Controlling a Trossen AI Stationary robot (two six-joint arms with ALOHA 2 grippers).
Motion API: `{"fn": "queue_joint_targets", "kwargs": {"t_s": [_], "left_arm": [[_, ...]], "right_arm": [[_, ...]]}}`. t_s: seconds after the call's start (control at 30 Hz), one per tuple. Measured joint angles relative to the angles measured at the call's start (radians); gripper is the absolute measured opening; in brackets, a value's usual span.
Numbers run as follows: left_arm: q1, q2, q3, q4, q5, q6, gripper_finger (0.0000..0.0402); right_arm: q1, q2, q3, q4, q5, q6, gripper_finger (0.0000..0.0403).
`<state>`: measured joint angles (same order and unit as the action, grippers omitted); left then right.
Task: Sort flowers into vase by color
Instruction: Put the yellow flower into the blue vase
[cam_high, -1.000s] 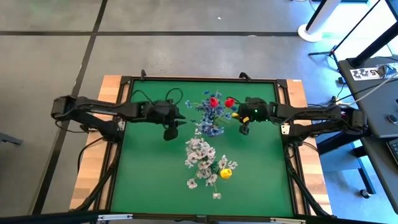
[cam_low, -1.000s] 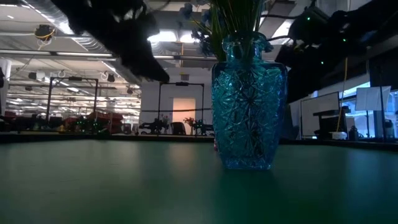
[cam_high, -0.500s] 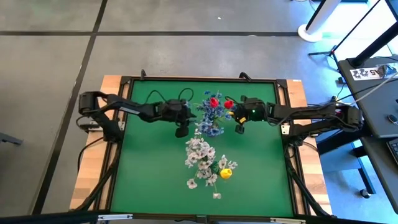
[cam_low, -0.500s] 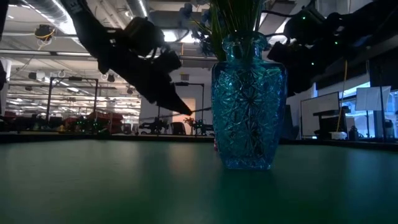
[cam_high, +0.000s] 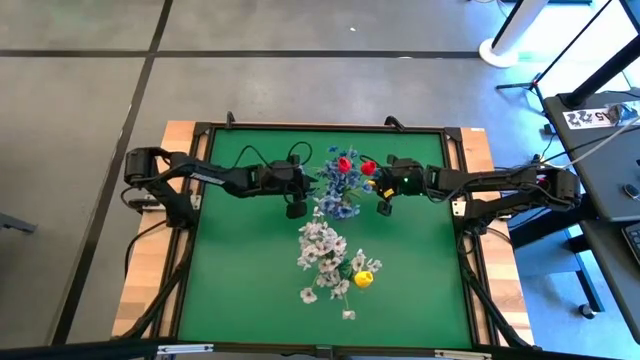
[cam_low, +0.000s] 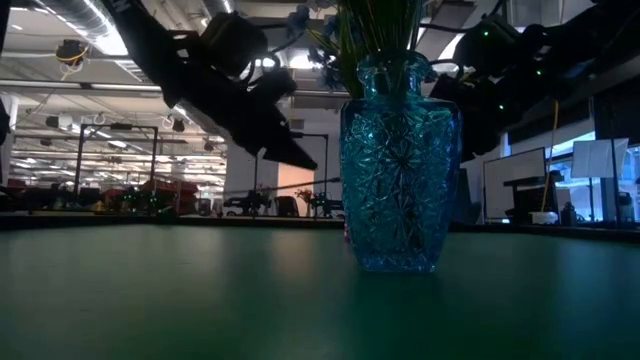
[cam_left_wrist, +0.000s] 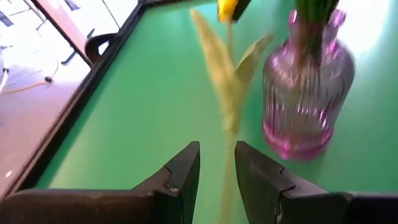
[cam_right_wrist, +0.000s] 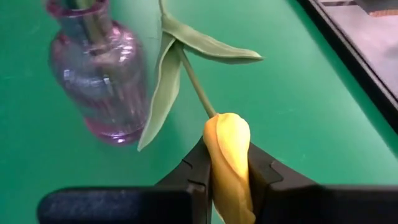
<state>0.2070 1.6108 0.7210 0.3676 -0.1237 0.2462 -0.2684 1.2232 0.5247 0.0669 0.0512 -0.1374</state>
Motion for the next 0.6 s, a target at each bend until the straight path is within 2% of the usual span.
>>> {"fn": "queue_joint_targets", "kwargs": {"t_s": [0.13,0.27,0.43,0.6], "left_arm": [[-0.001,0.023,0.029,0.002,0.011,0.011,0.0099],[0.0,0.089,0.067,0.001,0.008,0.036,0.0099],[0.0,0.144,0.096,0.0,-0.081,0.037,0.0099],[-0.001,0.144,0.096,0.001,-0.12,0.031,0.0099]], "right_arm": [[0.0,0.0,0.0,0.022,0.016,0.027,0.0049],[0.0,0.0,0.0,0.082,-0.019,0.028,0.0049],[0.0,0.0,0.0,0.115,-0.06,0.032,0.0049],[0.0,0.0,0.0,0.109,-0.067,0.043,0.0049]]}}
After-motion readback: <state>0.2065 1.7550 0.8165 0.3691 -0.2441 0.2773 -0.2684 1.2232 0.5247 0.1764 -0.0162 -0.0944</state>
